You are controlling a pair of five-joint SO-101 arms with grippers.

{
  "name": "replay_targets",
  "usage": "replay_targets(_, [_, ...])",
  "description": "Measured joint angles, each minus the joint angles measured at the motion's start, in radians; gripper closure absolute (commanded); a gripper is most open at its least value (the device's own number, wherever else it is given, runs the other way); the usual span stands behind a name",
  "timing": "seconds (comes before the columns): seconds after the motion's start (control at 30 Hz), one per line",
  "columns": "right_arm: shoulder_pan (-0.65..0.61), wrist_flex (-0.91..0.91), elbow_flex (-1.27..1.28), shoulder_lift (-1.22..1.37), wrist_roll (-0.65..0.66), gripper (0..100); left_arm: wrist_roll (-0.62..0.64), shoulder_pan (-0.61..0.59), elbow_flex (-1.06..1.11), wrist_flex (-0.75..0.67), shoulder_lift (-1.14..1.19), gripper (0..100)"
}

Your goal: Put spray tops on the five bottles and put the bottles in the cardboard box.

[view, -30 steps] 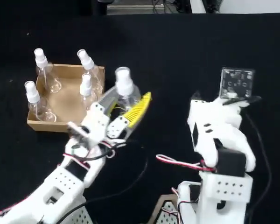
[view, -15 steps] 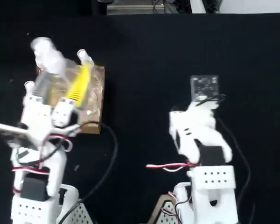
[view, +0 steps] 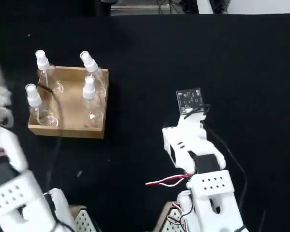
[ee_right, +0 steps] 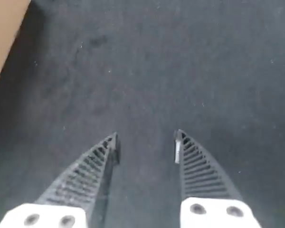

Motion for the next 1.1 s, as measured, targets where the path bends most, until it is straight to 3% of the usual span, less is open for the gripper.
replay_targets(0.13, [0.0,-0.006,0.002,0.0,0.0,83.6,0.0,-0.16,-0.005,-0.095,0.161,97])
replay_targets(0.27, [-0.002,-0.006,0.002,0.0,0.0,83.6,0.0,-0.269,0.141,-0.364,0.265,97])
replay_targets(0.43, [-0.002,-0.006,0.002,0.0,0.0,83.6,0.0,-0.295,0.396,-0.738,0.362,97])
replay_targets(0.57, [-0.002,-0.006,0.002,0.0,0.0,83.6,0.0,-0.293,0.514,-0.882,0.428,97])
replay_targets(0.83, [-0.002,-0.006,0.002,0.0,0.0,83.6,0.0,-0.371,0.528,-1.102,0.677,97])
replay_targets(1.1, [-0.002,-0.006,0.002,0.0,0.0,83.6,-0.121,-0.414,0.523,-1.542,1.142,97])
